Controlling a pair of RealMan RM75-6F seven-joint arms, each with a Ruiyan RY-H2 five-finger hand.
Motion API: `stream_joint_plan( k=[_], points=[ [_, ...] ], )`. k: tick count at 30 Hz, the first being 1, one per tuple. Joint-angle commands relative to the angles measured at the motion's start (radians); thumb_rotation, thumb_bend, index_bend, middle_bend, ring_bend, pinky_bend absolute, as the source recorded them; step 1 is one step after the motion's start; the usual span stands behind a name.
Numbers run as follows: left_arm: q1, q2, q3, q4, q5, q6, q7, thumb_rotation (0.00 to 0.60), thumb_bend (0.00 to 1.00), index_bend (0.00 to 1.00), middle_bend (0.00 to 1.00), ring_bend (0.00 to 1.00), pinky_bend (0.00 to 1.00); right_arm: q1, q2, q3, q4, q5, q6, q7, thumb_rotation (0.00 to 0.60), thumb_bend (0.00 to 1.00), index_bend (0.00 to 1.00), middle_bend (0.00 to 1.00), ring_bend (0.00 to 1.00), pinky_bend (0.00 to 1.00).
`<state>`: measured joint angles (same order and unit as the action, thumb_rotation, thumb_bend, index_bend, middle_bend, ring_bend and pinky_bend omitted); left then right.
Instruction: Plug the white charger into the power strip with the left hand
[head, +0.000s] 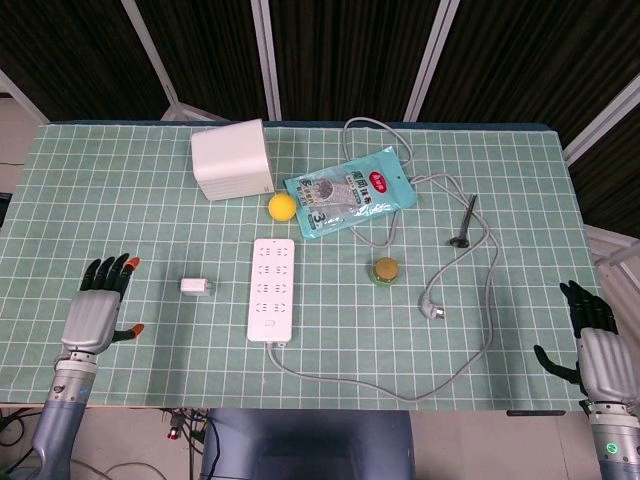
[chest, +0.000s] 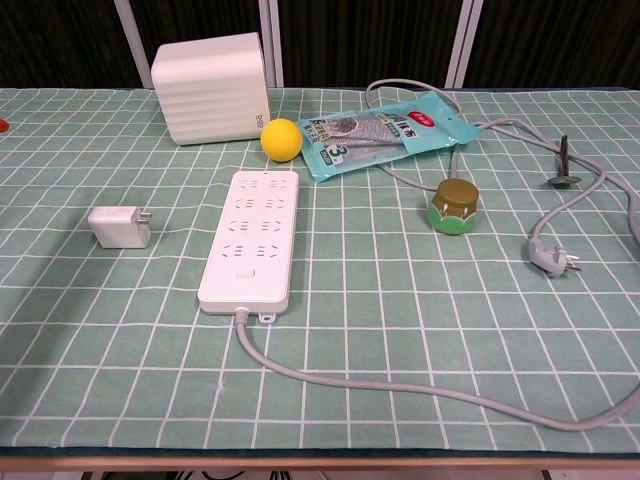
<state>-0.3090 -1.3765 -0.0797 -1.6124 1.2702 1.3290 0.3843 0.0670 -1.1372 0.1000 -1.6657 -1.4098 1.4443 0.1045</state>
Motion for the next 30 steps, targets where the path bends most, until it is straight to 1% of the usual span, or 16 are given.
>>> stream_joint_plan(
  k=[1, 16, 19, 21, 22, 24, 26, 28, 29, 30],
  points=[
    [0.0, 0.001, -0.001, -0.001, -0.003, -0.003, 0.002, 0.6, 0.07, 0.0, 0.0, 0.0, 0.0, 0.0, 0.0, 0.0, 0.0, 0.001, -0.001, 0.001, 0.6, 0.34, 0.0, 0.0, 0.0, 0.0],
    [0.0, 0.008, -0.007, -0.01, -0.021, -0.022, -0.002, 0.6, 0.08, 0.0, 0.0, 0.0, 0.0, -0.001, 0.002, 0.001, -0.011, 0.007, -0.003, -0.005, 0.6, 0.34, 0.0, 0.0, 0.0, 0.0],
    [-0.001, 0.009, -0.007, -0.012, -0.022, -0.024, 0.0, 0.6, 0.09, 0.0, 0.0, 0.0, 0.0, -0.002, 0.002, 0.0, -0.009, 0.003, 0.0, -0.005, 0.6, 0.34, 0.0, 0.0, 0.0, 0.0],
    [-0.004, 0.01, -0.009, -0.016, -0.028, -0.03, 0.009, 0.6, 0.14, 0.0, 0.0, 0.0, 0.0, -0.002, 0.003, 0.0, -0.007, 0.005, -0.001, -0.002, 0.6, 0.34, 0.0, 0.0, 0.0, 0.0],
    [-0.005, 0.011, -0.009, -0.02, -0.033, -0.035, 0.014, 0.6, 0.18, 0.0, 0.0, 0.0, 0.0, -0.002, 0.003, 0.001, -0.006, 0.005, -0.001, 0.0, 0.6, 0.34, 0.0, 0.0, 0.0, 0.0],
    [-0.01, 0.018, -0.013, -0.043, -0.06, -0.054, 0.03, 0.6, 0.25, 0.0, 0.03, 0.0, 0.01, -0.004, 0.007, 0.001, -0.007, 0.007, -0.001, 0.006, 0.6, 0.34, 0.0, 0.0, 0.0, 0.0],
    [-0.018, 0.031, -0.019, -0.078, -0.1, -0.074, 0.061, 0.6, 0.32, 0.0, 0.09, 0.02, 0.07, -0.006, 0.01, 0.0, -0.008, 0.005, 0.002, 0.01, 0.6, 0.34, 0.0, 0.0, 0.0, 0.0],
    [-0.027, 0.04, -0.026, -0.108, -0.127, -0.077, 0.103, 0.6, 0.35, 0.01, 0.17, 0.08, 0.18, -0.008, 0.012, -0.001, -0.007, 0.004, 0.003, 0.013, 0.6, 0.34, 0.0, 0.0, 0.0, 0.0],
    [-0.03, 0.042, -0.028, -0.117, -0.134, -0.078, 0.116, 0.6, 0.36, 0.01, 0.22, 0.13, 0.25, -0.008, 0.012, -0.001, -0.008, 0.005, 0.003, 0.014, 0.6, 0.34, 0.0, 0.0, 0.0, 0.0],
    [-0.034, 0.045, -0.03, -0.126, -0.142, -0.079, 0.131, 0.6, 0.37, 0.02, 0.24, 0.16, 0.28, -0.009, 0.012, -0.001, -0.008, 0.006, 0.003, 0.014, 0.6, 0.34, 0.0, 0.0, 0.0, 0.0]
  ],
)
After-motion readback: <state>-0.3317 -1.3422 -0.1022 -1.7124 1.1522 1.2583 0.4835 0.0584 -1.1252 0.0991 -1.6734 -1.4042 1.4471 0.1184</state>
